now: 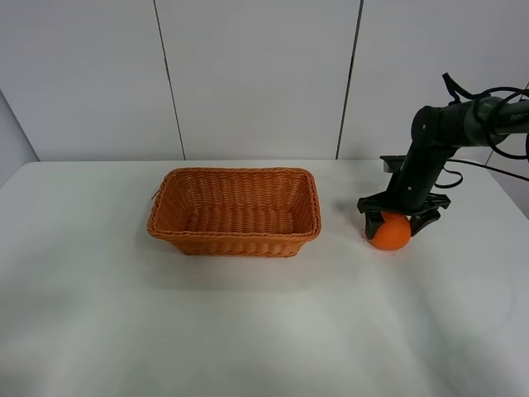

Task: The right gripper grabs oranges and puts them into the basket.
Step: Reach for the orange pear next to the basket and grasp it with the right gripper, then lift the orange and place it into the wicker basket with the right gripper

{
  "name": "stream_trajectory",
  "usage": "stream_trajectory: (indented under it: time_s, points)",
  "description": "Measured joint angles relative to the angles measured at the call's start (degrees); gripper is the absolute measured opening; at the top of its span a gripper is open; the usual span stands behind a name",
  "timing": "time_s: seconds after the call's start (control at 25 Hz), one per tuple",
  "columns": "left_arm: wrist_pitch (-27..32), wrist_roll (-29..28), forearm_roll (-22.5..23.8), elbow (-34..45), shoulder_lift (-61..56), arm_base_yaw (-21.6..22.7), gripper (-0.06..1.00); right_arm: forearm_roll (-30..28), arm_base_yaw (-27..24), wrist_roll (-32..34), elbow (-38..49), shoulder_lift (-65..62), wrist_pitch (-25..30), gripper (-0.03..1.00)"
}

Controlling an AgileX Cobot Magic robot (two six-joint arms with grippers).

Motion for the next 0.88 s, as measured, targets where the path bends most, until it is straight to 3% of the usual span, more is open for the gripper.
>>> stream_trajectory:
  time_s: [0.12,0.2,0.36,0.52,0.88]
  points:
    - [0.0,0.0,0.0,0.0,0.0,0.0,0.88,0.05,0.0,0.0,-0.17,0.0,0.0,0.24]
    - [0.0,0.0,0.0,0.0,0.0,0.0,0.88,0.05,0.0,0.0,-0.17,-0.38,0.19,0.11]
    - [0.0,0.0,0.0,0.0,0.0,0.0,0.88,0.05,0.0,-1.22,-0.17,-1.97,1.48,0.1]
    - [0.0,0.0,0.0,0.0,0.0,0.0,0.88,-0.2,0.0,-2.93,-1.41,-5.67,6.25,0.1]
    - [0.0,0.0,0.0,0.0,0.0,0.0,0.88,-0.27,0.01,-3.17,-12.79,-13.73,14.7,0.1]
